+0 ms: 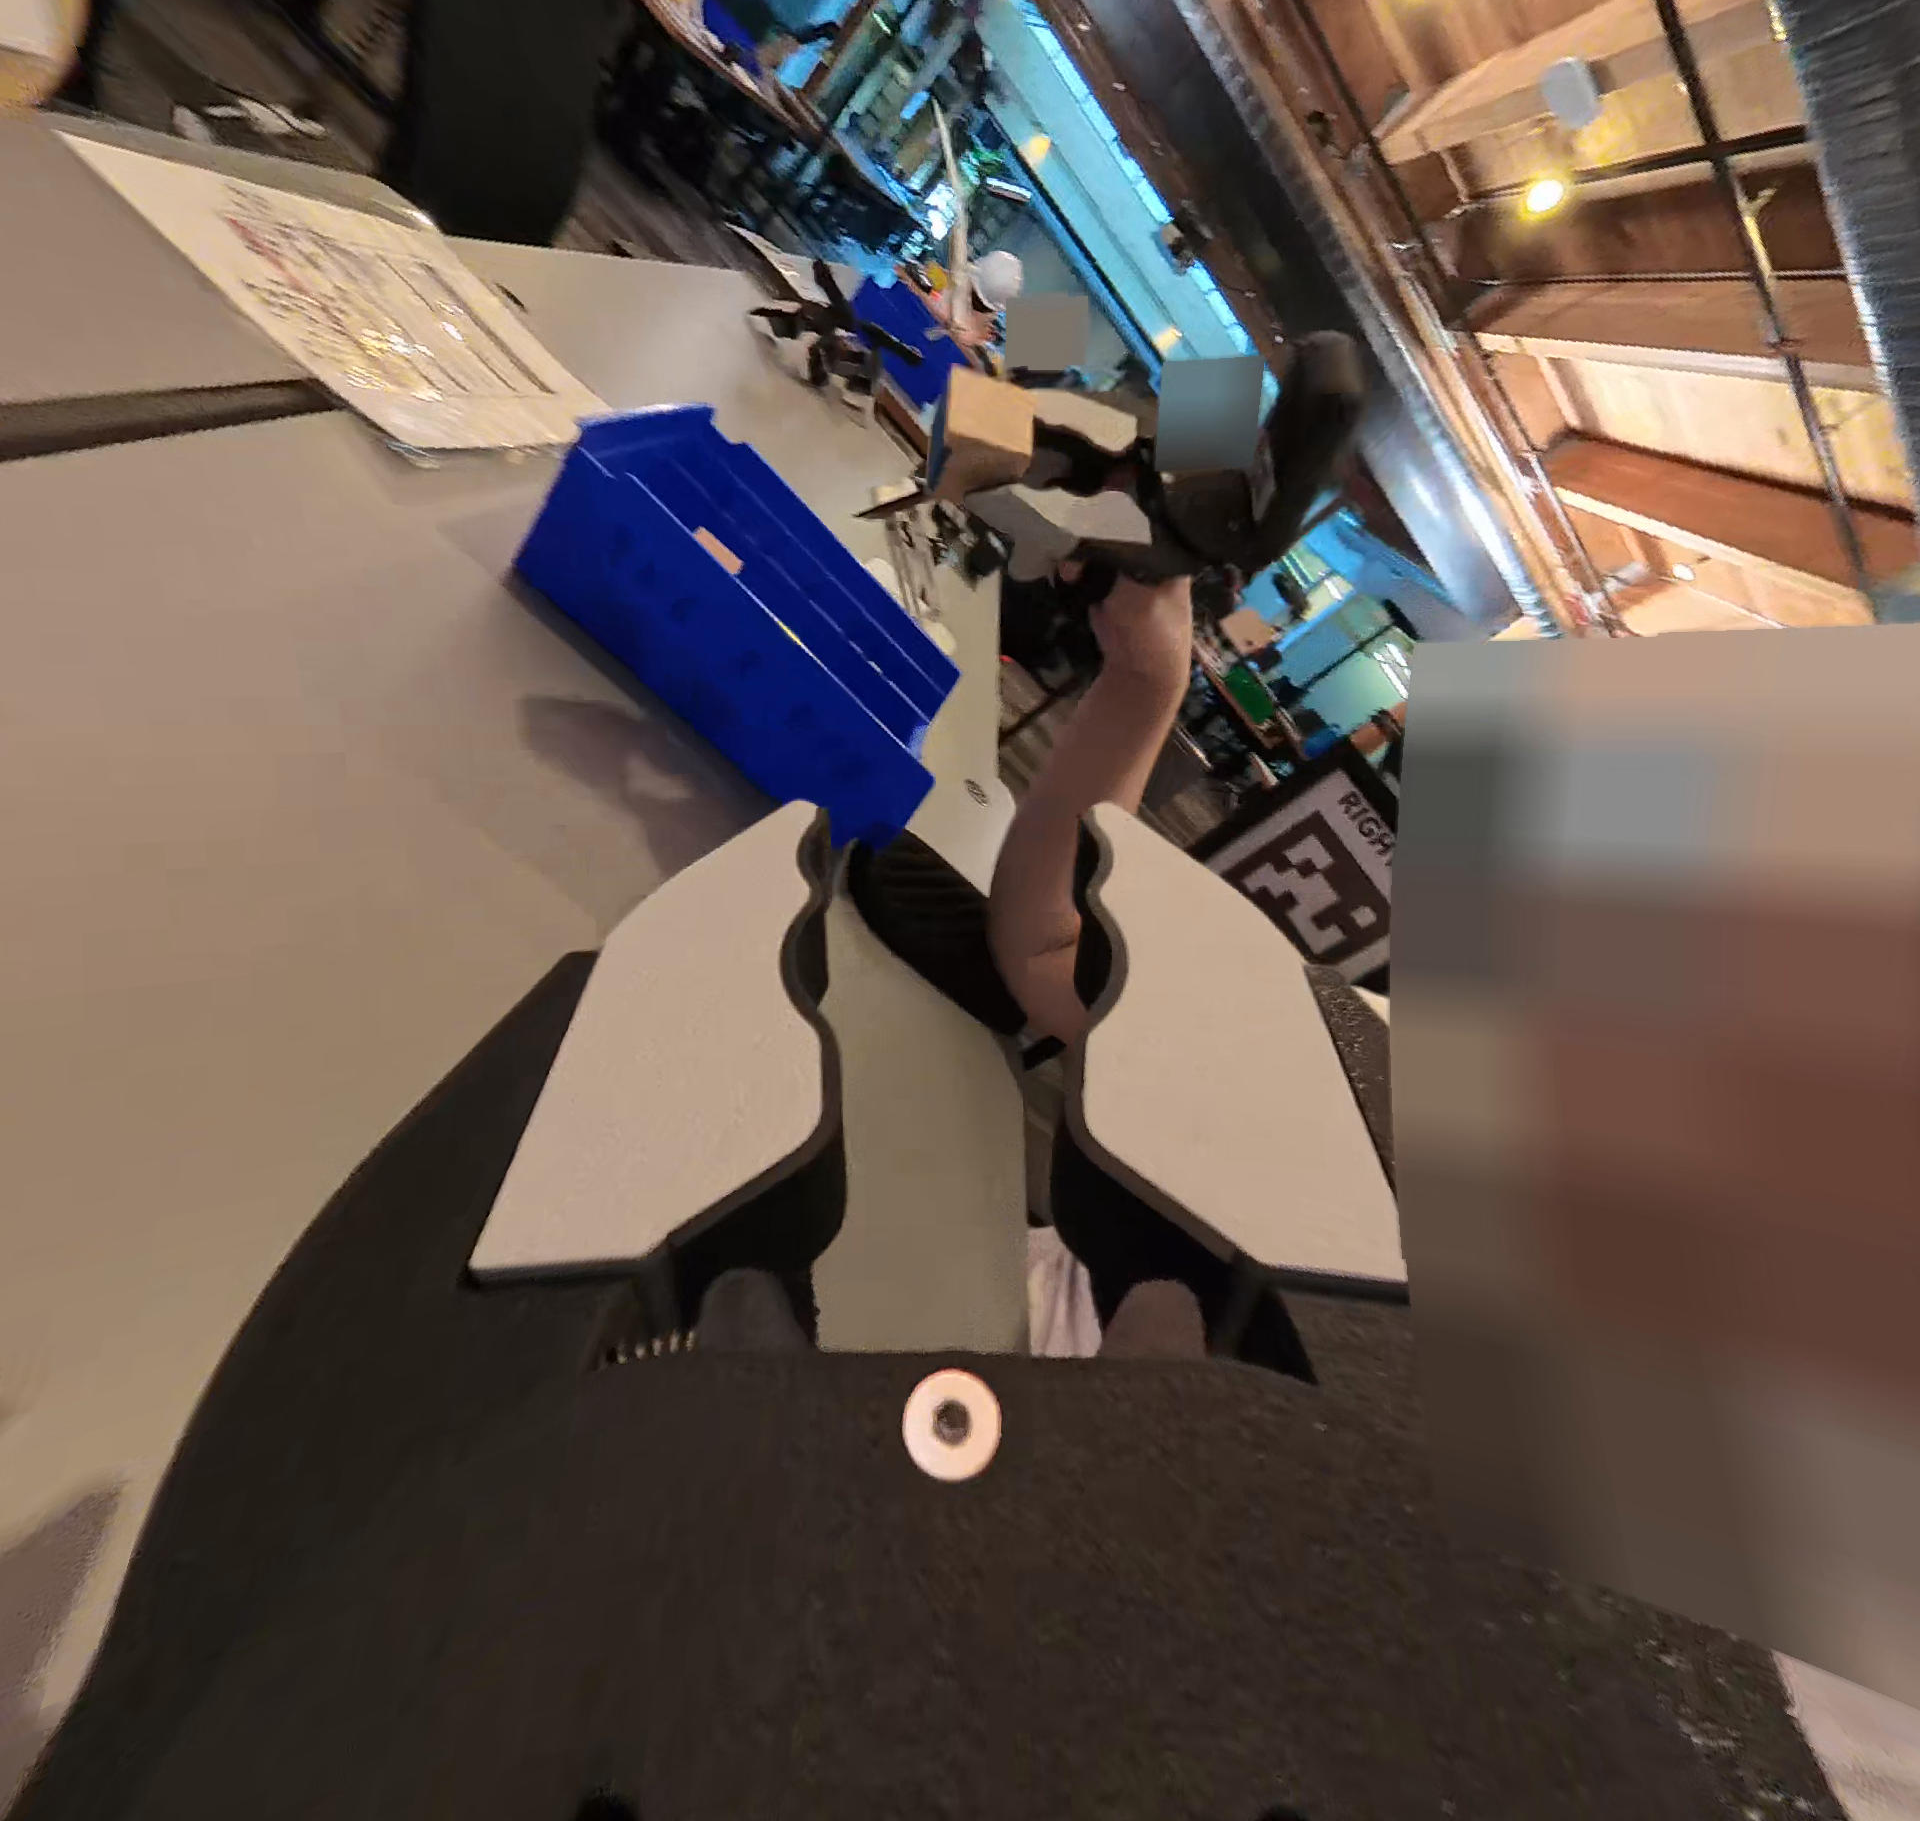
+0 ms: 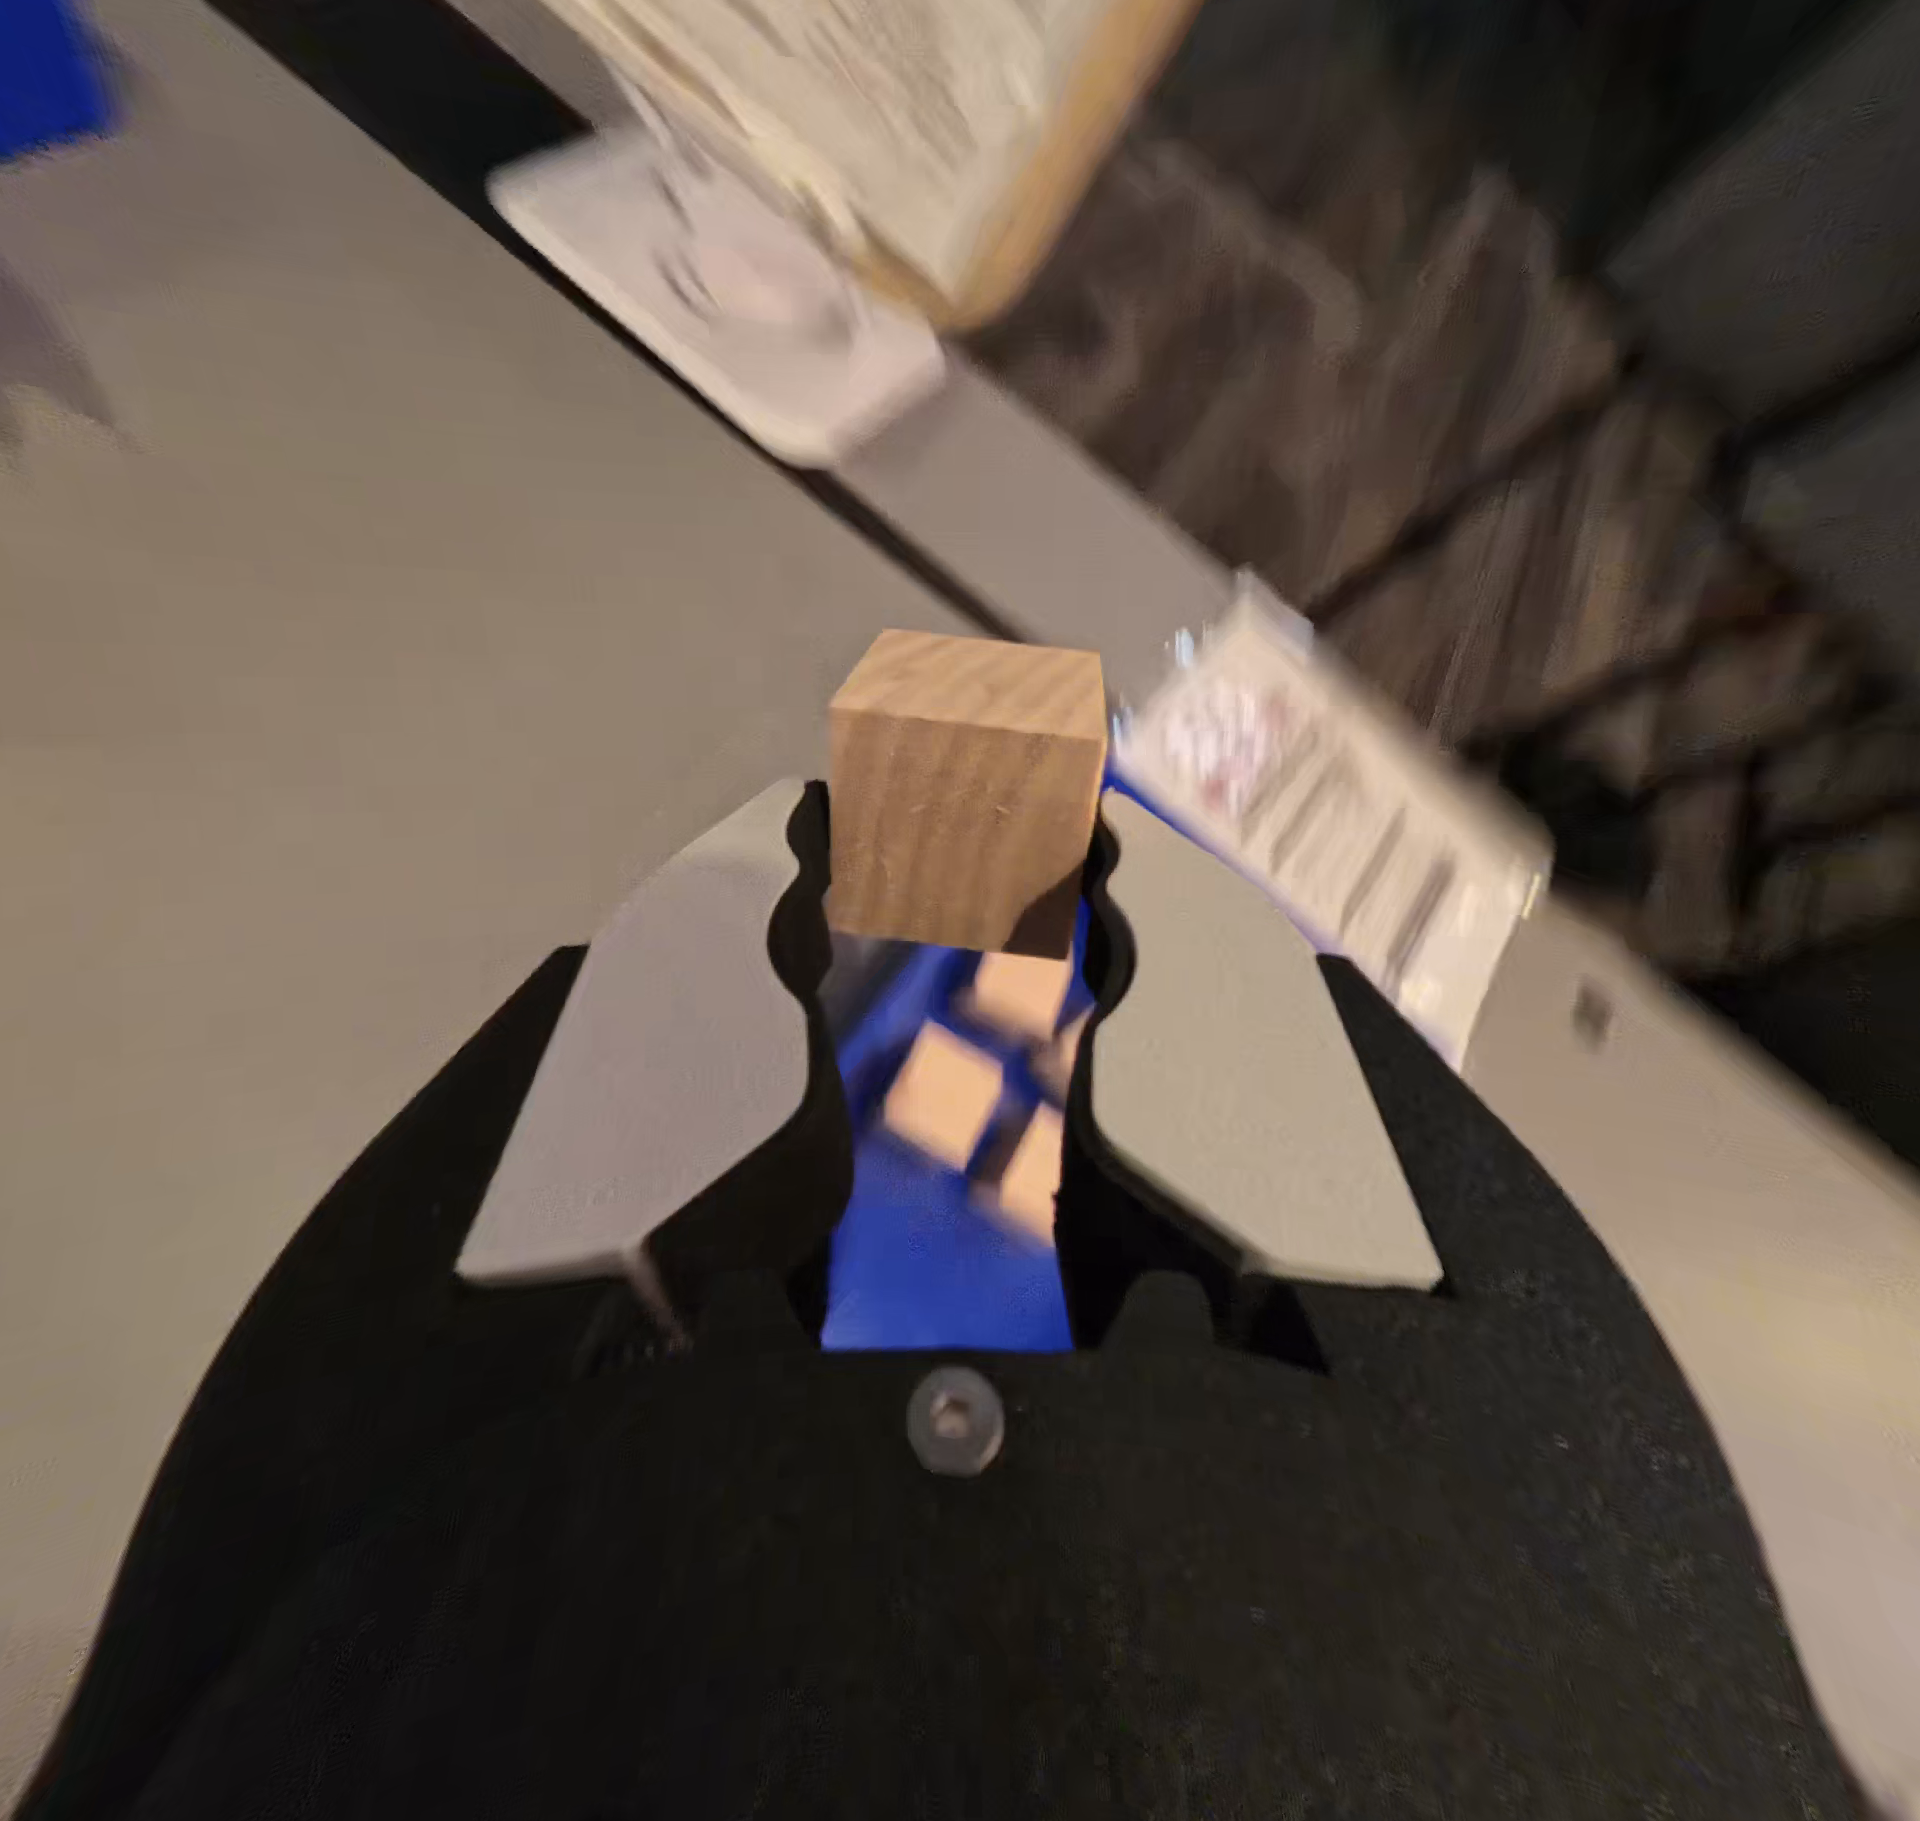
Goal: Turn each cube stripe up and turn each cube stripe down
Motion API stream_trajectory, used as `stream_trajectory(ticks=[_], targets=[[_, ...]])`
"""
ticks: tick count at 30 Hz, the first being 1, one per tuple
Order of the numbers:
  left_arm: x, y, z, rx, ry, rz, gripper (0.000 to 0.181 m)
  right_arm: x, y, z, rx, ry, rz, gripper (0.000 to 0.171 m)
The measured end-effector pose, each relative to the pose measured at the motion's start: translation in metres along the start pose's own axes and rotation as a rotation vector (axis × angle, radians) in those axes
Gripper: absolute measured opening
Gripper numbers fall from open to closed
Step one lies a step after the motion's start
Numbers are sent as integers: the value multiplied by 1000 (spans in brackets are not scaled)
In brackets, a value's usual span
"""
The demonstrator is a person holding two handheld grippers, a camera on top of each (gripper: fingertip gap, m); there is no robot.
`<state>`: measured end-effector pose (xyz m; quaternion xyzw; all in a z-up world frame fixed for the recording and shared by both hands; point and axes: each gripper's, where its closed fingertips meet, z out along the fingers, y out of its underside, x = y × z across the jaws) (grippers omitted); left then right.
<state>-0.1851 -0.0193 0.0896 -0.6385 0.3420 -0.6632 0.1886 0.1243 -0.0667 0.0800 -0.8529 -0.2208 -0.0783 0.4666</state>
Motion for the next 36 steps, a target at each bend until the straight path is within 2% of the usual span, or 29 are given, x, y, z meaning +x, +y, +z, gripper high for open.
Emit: stream_trajectory(ticks=[2, 5, 9, 12, 17, 25, 36], targets=[[2, -6, -11, 34, -24, 13, 44, 38, 61, 1, -211, 35, 203, 46], [10, -13, -20, 75, -12, 23, 41, 61, 135, 11, -460, 22, 416, 46], [16, -11, -22, 59, -22, 49, 40, 72, 187, 35, -601, -25, 561, 47], [18, -9, -19, 44, -26, 64, 39, 76, 215, 42, -695, -13, 593, 46], [20, -3, -12, 13, -13, 59, 39, 71, 241, 48, -820, -21, 566, 46], [25, 3, -5, -26, -7, 72, 38, 69, 263, 56, -909, -25, 594, 46], [30, 1, -9, -13, 7, 76, 37, 69, 268, 59, -947, -5, 571, 47]])
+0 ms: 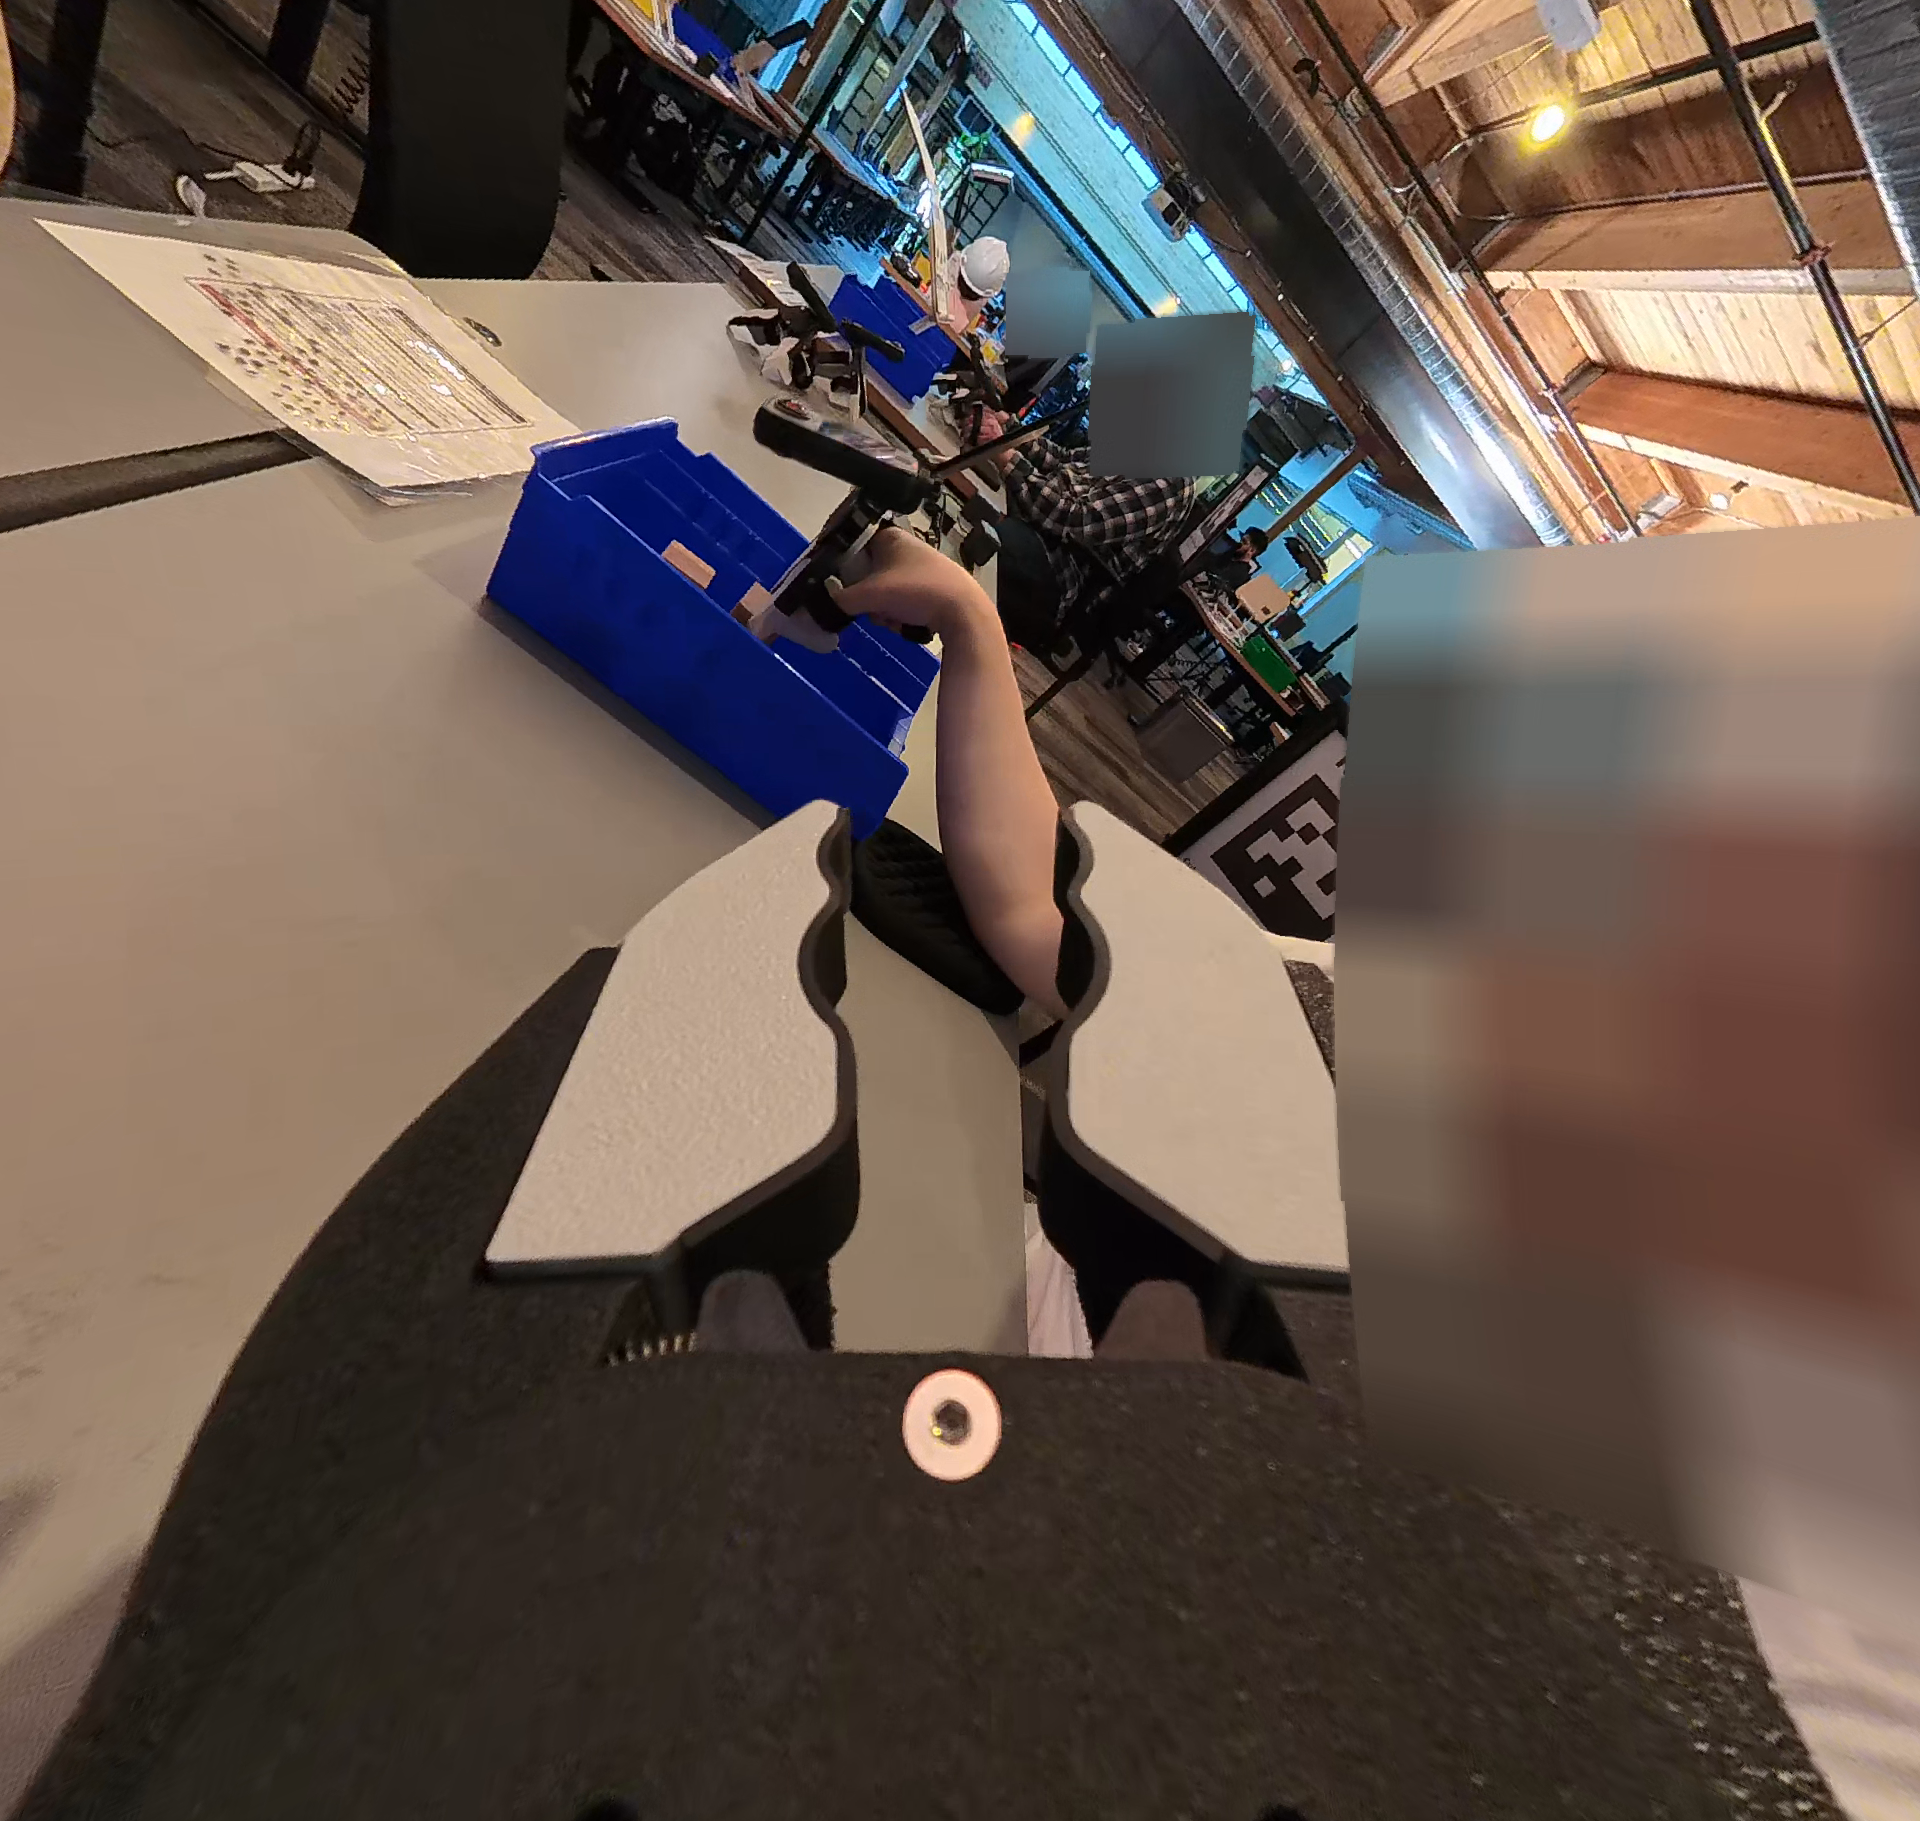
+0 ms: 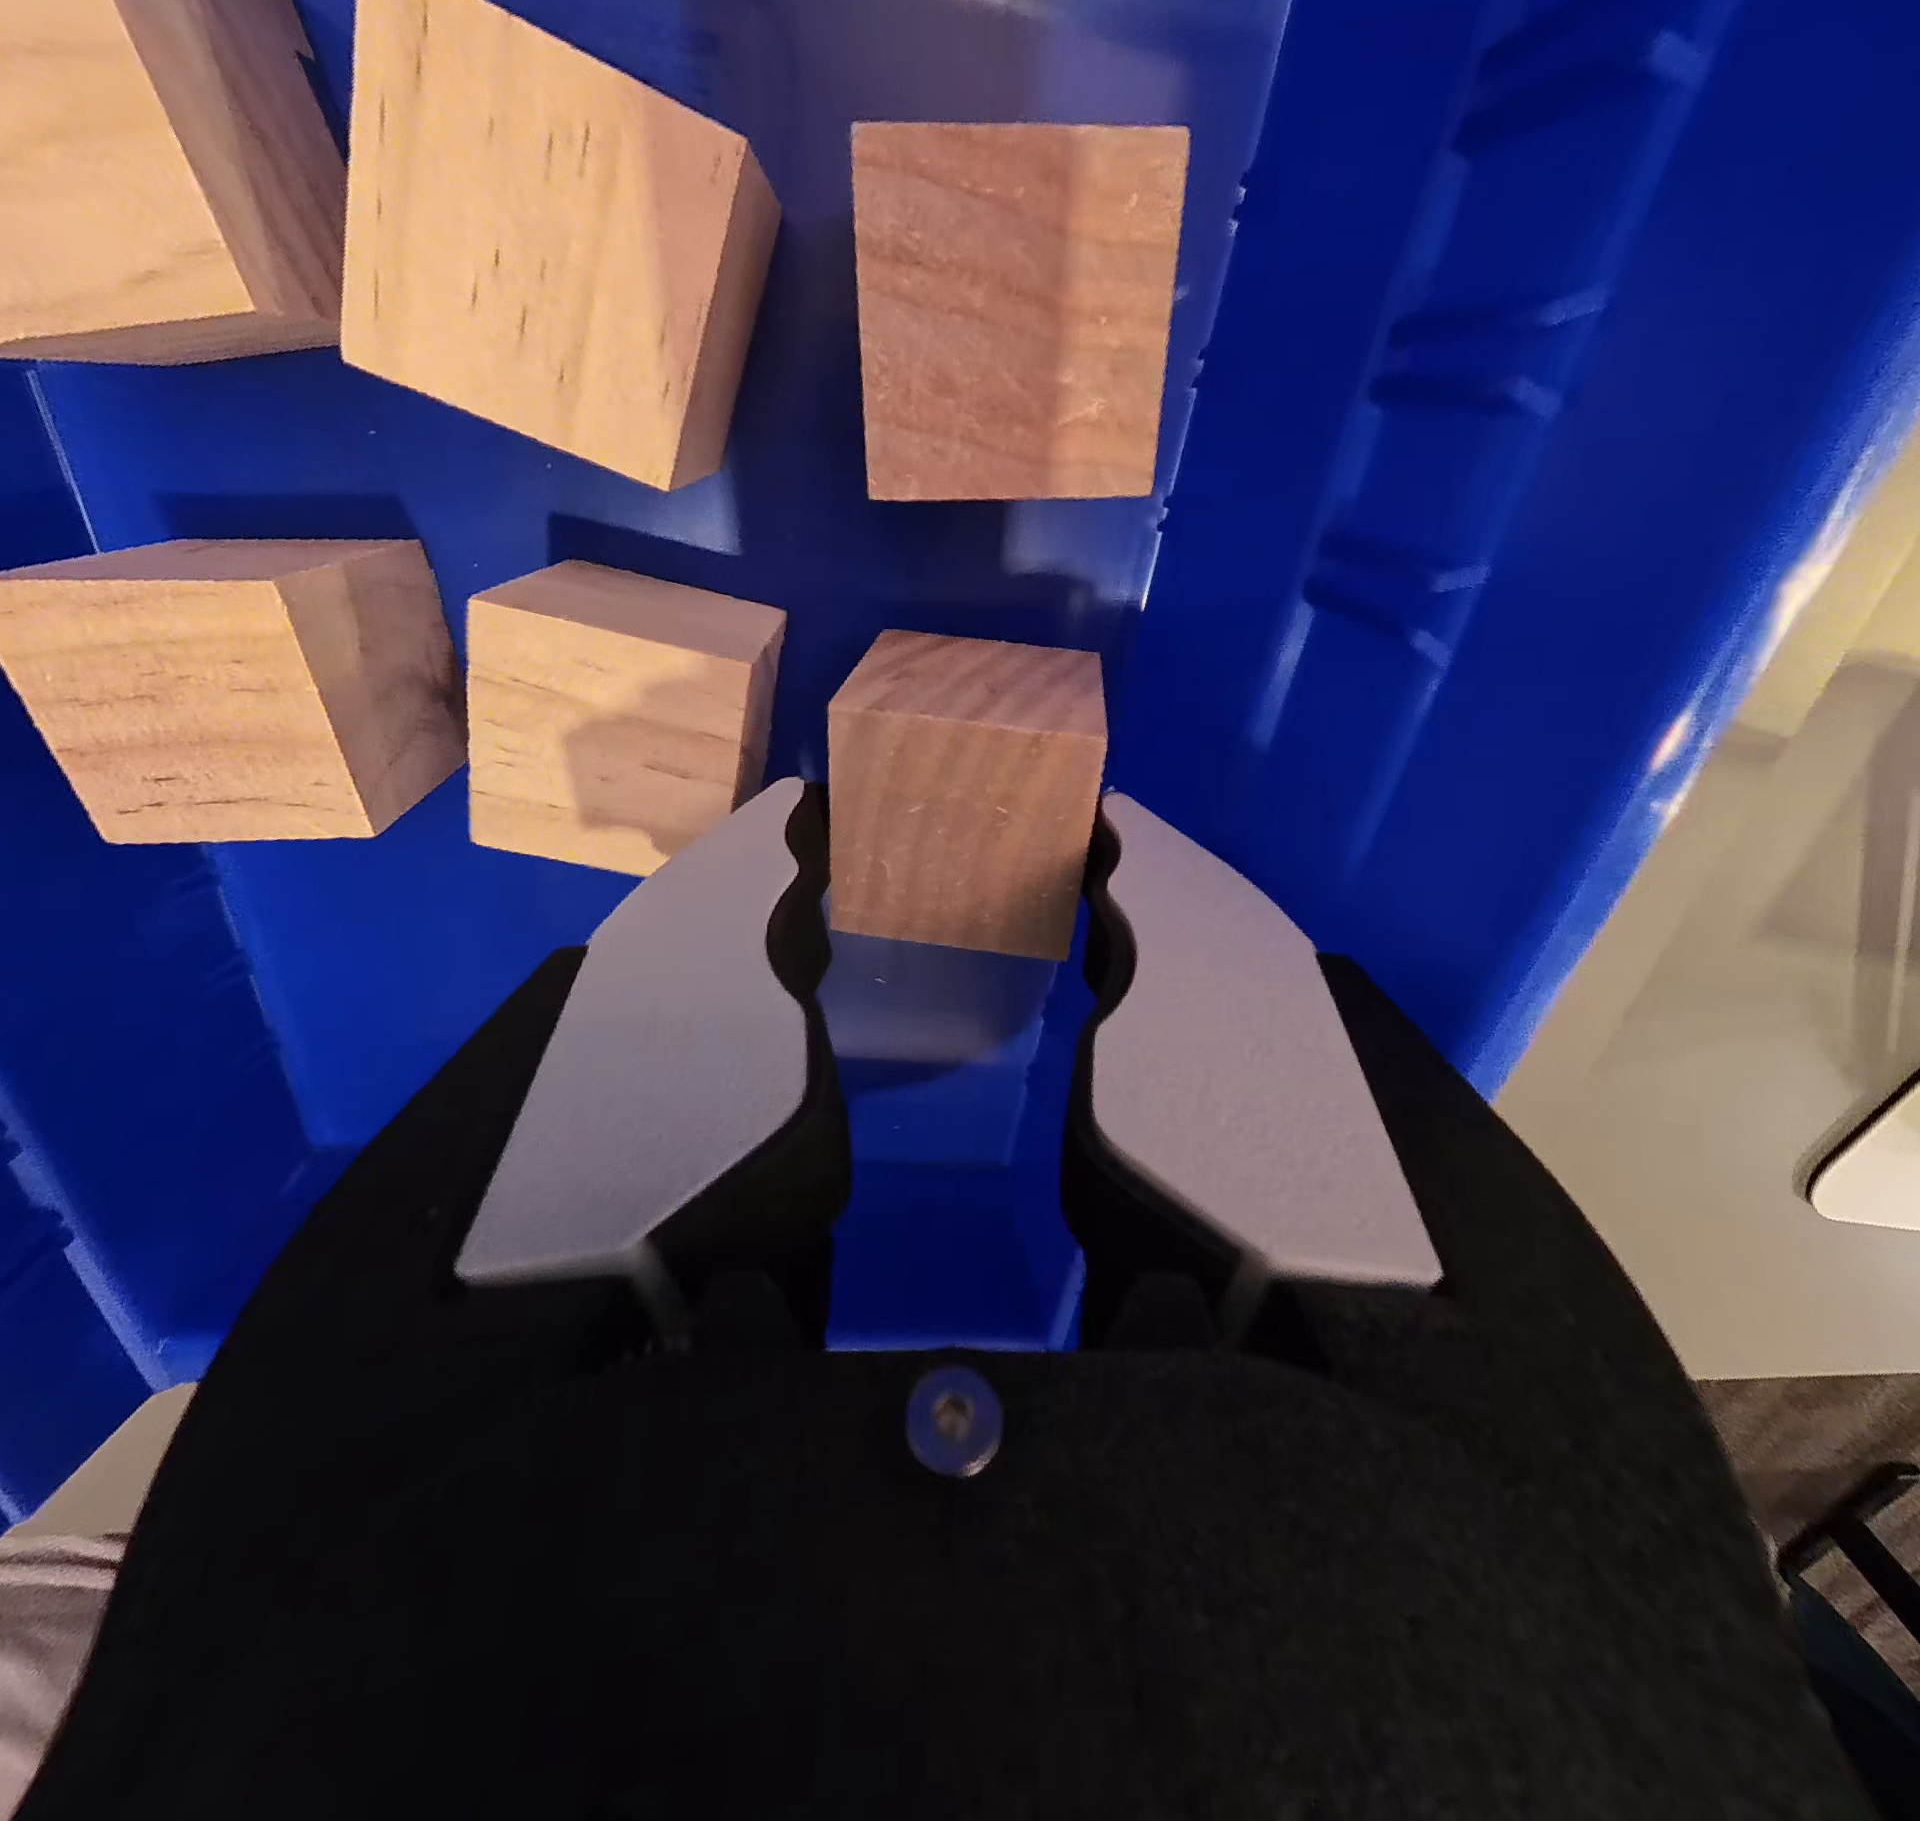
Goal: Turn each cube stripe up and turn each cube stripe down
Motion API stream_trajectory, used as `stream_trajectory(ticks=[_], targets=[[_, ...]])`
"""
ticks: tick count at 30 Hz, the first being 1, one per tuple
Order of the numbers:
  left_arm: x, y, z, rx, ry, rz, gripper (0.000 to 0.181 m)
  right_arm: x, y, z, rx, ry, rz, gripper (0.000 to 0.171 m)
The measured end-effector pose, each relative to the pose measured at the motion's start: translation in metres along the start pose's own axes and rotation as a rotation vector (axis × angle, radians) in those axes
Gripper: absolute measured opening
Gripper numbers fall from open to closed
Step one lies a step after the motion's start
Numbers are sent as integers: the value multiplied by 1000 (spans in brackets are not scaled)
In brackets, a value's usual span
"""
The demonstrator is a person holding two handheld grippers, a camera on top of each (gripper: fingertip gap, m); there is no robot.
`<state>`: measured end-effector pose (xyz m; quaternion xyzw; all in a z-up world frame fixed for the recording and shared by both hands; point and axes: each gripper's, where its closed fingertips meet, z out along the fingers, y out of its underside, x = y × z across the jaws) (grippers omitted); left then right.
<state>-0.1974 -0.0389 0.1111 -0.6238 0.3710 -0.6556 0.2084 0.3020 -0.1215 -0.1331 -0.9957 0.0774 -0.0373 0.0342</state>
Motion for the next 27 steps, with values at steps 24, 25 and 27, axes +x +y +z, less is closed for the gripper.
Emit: stream_trajectory(ticks=[24, 25, 27], targets=[[-11, -29, -99, 161, -472, 197, 35, 44, -17, -118, 588, 169, 38, 56], [-18, -26, -109, 143, -552, 202, 37, 50, -14, -108, 555, 168, 52, 56], [-29, -14, -127, 83, -674, 176, 38, 58, -9, -82, 463, 144, 55, 50]])
